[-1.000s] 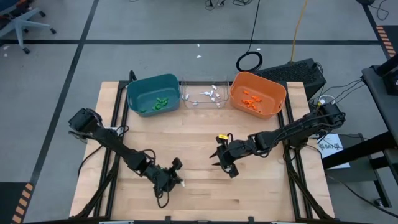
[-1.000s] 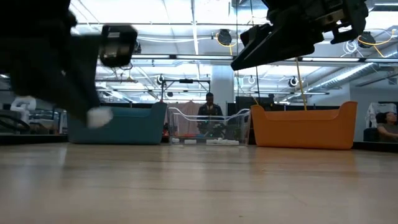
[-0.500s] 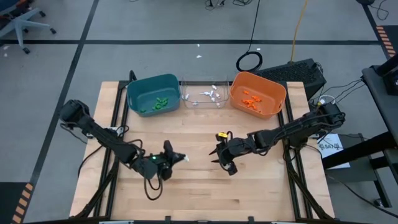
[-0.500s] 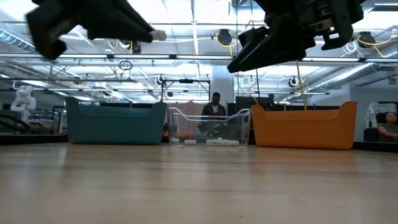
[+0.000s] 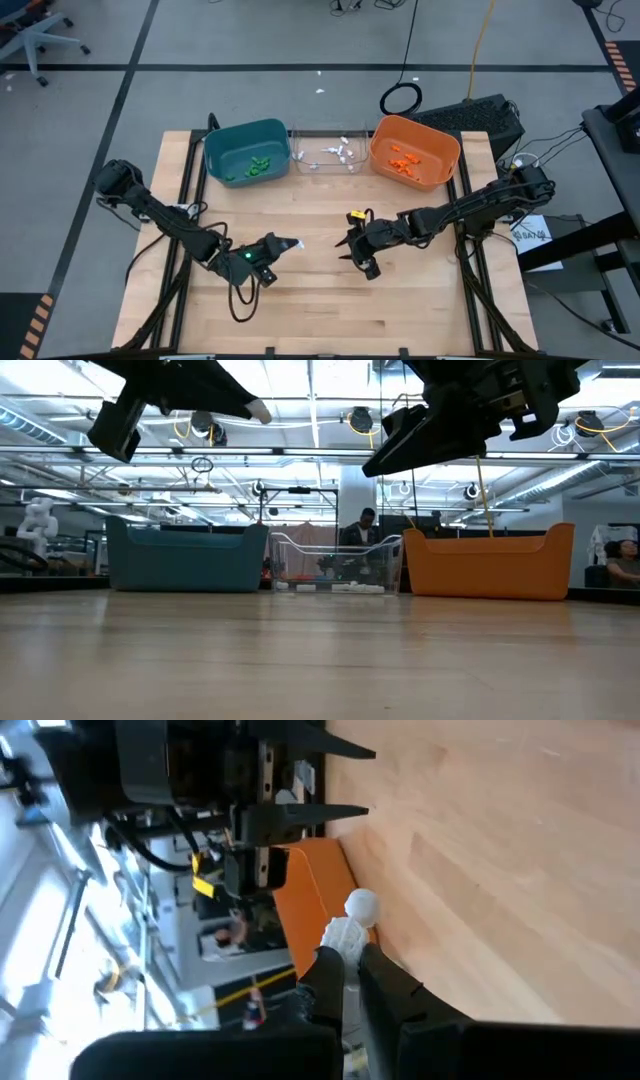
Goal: Sort Halloween decoration
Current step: Put the white skeleton toy into the transparent bin
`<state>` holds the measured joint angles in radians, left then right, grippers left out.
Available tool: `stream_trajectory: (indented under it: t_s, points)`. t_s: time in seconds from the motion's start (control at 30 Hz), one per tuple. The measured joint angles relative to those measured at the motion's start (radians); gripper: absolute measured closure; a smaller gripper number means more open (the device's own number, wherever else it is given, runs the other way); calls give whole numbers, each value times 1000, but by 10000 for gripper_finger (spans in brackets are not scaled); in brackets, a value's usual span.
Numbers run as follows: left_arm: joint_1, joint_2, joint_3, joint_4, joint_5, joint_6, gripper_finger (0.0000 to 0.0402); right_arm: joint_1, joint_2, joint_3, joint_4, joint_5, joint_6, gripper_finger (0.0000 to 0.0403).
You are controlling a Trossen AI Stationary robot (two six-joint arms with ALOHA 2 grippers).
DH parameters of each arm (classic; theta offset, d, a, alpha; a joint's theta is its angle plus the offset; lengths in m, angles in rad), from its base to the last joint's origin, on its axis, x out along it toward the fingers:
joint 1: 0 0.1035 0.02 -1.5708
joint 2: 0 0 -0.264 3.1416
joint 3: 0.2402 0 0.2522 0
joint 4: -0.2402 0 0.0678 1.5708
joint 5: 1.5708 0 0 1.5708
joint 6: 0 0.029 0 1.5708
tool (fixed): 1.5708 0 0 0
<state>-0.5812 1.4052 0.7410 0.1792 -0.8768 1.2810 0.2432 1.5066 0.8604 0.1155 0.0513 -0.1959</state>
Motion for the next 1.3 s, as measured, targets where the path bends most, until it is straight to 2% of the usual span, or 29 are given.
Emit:
stream_trajectory:
  t_s: [0.17,0.47,0.93,1.13,1.3]
  points:
    - [0,0,0,57,0,67,391,0,0,0,0,0,0,273]
    - [-1,0,0,103,2,58,391,0,0,0,0,0,0,273]
    - [-1,0,0,120,5,-151,391,0,0,0,0,0,4,273]
    - [3,0,0,120,6,-393,391,0,0,0,0,-1,20,273]
    - [40,0,0,130,11,-457,391,1,0,0,-2,-1,38,273]
